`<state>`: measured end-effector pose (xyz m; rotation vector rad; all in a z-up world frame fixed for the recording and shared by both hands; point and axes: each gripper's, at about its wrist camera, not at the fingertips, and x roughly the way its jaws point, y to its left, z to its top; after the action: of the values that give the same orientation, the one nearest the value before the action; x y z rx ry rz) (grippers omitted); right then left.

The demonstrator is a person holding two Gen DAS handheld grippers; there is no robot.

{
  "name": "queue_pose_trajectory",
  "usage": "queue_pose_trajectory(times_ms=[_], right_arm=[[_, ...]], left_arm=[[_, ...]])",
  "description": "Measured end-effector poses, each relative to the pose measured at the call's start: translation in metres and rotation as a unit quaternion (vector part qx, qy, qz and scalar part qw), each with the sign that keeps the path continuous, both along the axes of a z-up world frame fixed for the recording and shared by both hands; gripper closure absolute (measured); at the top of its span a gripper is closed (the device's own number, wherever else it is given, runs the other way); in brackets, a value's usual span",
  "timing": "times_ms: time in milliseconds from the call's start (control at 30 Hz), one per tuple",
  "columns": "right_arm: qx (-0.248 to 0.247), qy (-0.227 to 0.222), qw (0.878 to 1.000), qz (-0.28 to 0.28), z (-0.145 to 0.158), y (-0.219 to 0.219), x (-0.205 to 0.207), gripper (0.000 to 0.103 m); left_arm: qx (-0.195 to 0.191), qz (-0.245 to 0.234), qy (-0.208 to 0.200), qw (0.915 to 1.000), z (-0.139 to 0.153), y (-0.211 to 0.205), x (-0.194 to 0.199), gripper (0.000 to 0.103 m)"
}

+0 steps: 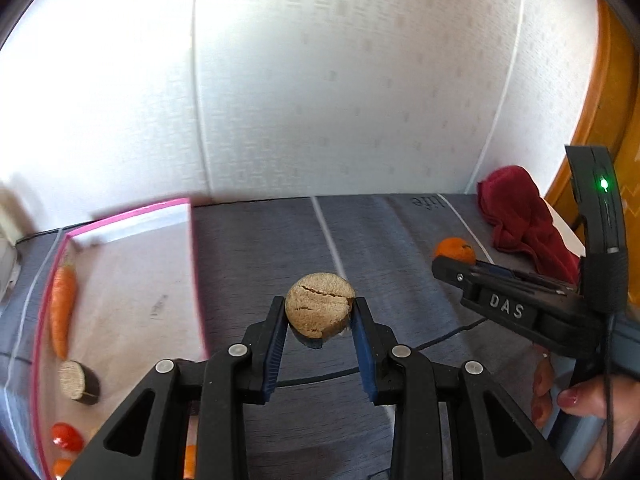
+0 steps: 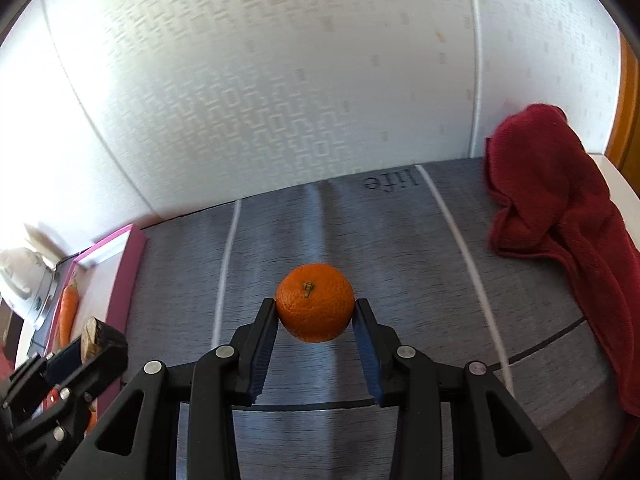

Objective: Organize fruits
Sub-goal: 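Carry the slice over the tray with the left tool while the right tool carries the tangerine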

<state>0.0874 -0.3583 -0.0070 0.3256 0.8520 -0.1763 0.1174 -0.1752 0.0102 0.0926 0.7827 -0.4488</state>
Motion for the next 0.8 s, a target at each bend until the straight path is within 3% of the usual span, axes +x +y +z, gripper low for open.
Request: queue_pose_trajectory(times_ms=[133,333,800], right_arm=[[0.003,-0.005,1.0,0.008,0.001,0.009,0.002,0.064],[0.013,-0.01,1.0,0.021,0.003,0.018,0.003,0.064],[0.027,-0.021,0.998,0.052,0.007,0.041,0.0,0.064]], left_arm=[[-0.008,0.021,0.013,0.9997,0.007,0.018,0.005,0.071],[0.015,0.042,0.003,0.999,0.012,0.045,0.0,0.071],[-0.014,0.113,0.025,0.9931,-0.004,0.113,0.012,0.07]])
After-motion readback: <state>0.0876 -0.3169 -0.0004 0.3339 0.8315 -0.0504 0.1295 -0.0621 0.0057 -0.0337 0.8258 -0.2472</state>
